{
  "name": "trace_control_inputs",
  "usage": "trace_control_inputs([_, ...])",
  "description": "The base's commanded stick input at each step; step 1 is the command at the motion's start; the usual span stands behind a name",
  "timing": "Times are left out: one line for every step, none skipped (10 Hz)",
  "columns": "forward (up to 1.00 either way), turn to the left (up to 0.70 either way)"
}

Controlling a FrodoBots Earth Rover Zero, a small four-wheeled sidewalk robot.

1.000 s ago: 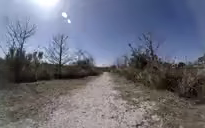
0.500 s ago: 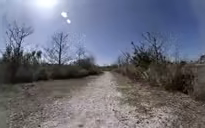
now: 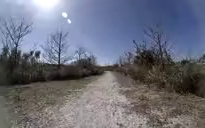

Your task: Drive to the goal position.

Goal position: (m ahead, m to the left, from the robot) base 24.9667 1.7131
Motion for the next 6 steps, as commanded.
trace_control_inputs([0.70,0.00])
trace_control_inputs([0.70,0.00])
trace_control_inputs([0.70,0.00])
trace_control_inputs([0.70,0.00])
trace_control_inputs([0.70,0.00])
trace_control_inputs([0.70,0.00])
